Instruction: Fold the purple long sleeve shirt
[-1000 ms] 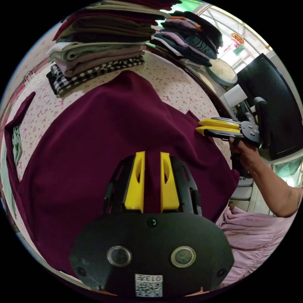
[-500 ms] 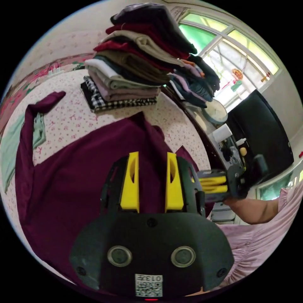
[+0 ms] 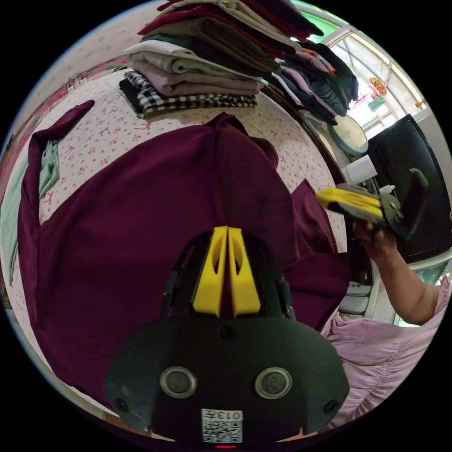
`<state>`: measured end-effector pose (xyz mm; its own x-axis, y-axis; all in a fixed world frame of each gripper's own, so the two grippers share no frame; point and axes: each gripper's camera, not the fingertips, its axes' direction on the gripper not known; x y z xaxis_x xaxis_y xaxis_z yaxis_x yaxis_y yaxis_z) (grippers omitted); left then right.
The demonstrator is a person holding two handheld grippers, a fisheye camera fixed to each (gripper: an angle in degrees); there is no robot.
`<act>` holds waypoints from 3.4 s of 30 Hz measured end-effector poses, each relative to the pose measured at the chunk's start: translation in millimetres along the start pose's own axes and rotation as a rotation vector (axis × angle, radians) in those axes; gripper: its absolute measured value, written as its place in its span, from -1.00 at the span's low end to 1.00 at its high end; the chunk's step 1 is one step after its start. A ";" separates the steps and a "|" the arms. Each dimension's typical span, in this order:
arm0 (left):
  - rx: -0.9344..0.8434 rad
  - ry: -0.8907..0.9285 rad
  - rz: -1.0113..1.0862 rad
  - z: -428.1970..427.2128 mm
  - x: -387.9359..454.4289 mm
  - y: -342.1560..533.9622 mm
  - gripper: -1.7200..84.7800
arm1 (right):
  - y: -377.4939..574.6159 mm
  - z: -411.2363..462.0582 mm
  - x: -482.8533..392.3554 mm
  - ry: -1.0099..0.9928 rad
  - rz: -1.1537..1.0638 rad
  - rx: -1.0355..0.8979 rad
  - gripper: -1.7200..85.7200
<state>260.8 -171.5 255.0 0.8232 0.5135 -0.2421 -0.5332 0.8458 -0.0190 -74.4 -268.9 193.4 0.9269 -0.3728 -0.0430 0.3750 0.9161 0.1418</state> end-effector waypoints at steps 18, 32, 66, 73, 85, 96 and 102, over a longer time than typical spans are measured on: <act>0.058 0.096 0.083 -8.7 18.1 -15.0 -0.95 | -68.0 -26.7 86.7 -0.176 0.014 -0.052 -0.94; 0.097 -0.080 0.026 -3.5 15.7 -8.1 -0.95 | 17.7 -47.3 131.5 0.046 0.305 -0.046 -0.78; -0.096 -0.057 0.079 26.4 75.9 43.0 -0.95 | 106.7 -58.2 102.9 -0.412 0.172 -0.157 -0.74; -0.140 -0.074 0.177 31.9 122.6 66.2 -0.96 | 130.7 -94.9 91.8 -0.371 0.087 -0.131 -0.90; -0.160 -0.160 0.243 33.5 133.0 64.8 -0.94 | 216.1 -93.4 110.1 -0.131 0.388 -0.241 -0.91; -0.083 -0.395 0.184 -2.4 23.3 -64.0 -0.69 | -12.8 -52.6 142.1 -0.125 0.094 -0.019 -0.70; -0.193 -0.442 0.278 22.5 13.8 -95.8 -0.66 | -148.8 31.4 126.8 -0.172 -0.037 -0.095 -0.71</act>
<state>327.7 -242.2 275.3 0.6274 0.7607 0.1661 -0.7341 0.6490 -0.1995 -13.0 -457.1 197.9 0.8994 -0.4190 0.1246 0.4162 0.9080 0.0488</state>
